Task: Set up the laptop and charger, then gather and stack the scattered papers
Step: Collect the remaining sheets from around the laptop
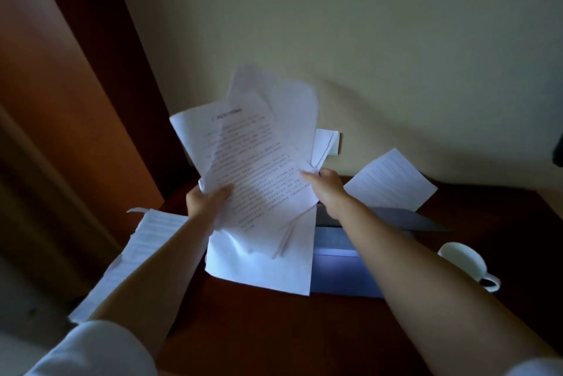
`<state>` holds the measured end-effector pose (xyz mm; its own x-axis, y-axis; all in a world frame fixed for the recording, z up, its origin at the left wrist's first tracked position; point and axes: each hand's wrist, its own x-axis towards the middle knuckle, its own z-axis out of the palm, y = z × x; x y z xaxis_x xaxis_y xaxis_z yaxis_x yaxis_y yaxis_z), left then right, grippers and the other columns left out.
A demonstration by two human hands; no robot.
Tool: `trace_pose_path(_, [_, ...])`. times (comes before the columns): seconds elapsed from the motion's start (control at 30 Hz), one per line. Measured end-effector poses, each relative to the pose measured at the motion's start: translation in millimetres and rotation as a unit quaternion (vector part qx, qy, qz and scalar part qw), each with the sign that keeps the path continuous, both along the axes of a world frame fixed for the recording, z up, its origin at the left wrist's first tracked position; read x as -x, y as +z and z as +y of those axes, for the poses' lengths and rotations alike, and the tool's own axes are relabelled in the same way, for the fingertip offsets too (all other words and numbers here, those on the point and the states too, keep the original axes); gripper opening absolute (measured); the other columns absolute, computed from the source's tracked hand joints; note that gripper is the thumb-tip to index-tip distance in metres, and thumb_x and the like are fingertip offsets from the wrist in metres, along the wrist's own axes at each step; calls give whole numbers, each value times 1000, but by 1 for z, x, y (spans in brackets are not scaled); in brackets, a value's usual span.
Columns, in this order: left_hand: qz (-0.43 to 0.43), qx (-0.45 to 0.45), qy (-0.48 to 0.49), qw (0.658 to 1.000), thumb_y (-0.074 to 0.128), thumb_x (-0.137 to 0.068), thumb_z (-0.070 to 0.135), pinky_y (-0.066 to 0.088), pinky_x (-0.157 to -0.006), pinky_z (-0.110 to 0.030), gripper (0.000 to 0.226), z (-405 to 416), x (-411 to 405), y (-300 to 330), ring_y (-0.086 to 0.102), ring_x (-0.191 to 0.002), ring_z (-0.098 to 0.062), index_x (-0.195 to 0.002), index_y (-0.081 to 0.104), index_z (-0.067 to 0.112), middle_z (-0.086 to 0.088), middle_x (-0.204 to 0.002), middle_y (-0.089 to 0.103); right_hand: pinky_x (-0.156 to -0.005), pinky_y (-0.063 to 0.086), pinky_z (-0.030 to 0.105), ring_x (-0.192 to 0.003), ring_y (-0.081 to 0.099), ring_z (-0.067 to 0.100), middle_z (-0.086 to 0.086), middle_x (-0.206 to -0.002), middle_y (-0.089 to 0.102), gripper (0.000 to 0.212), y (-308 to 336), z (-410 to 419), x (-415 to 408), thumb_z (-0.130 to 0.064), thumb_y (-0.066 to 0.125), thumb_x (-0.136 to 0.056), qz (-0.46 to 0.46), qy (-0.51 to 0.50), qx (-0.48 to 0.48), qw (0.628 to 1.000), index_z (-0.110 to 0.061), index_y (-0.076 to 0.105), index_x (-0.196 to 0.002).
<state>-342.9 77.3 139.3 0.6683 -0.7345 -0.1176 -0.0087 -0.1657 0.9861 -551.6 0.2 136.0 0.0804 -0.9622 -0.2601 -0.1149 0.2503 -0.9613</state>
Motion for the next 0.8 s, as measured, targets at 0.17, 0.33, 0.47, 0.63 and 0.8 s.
trace_pose_path(0.17, [84, -20, 32, 996, 78, -75, 9, 48, -78, -33, 44, 33, -42, -25, 56, -88, -23, -114, 58, 2, -9, -100, 58, -60, 38, 28, -70, 54, 23, 5, -73, 56, 24, -9, 27, -43, -25, 54, -87, 236, 50, 78, 967, -10, 54, -68])
trace_pose_path(0.33, [86, -81, 57, 991, 76, -79, 16, 46, -76, -33, 45, 72, -98, -54, 54, -88, -24, -115, 56, 0, -11, -100, 57, -77, 46, 34, -96, 61, 32, 15, -103, 65, 40, -37, 58, -103, -32, 34, -100, 400, 81, 92, 908, -3, 61, -97])
trace_pose_path(0.47, [83, -132, 58, 986, 75, -80, 20, 48, -79, -37, 39, 95, -137, -90, 56, -90, -28, -110, 59, 0, -11, -97, 59, -88, 47, 36, -111, 60, 31, 14, -119, 63, 33, -65, 84, -141, -22, 37, -100, 497, 84, 67, 861, -6, 61, -115])
trace_pose_path(0.63, [51, -189, 49, 979, 60, -91, 27, 50, -83, -43, 30, 108, -161, -124, 59, -97, -38, -105, 61, -1, -21, -100, 63, -85, 48, 37, -115, 56, 33, 17, -124, 60, 30, -95, 107, -164, -10, 41, -98, 489, 2, -1, 872, -2, 59, -120])
trace_pose_path(0.8, [-14, -207, 0, 978, 44, -98, 27, 44, -72, -39, 26, 105, -170, -124, 51, -79, -26, -89, 56, 5, -14, -86, 55, -85, 48, 39, -115, 56, 36, 20, -125, 58, 30, -116, 115, -162, -10, 41, -98, 422, -64, -59, 903, 2, 57, -121])
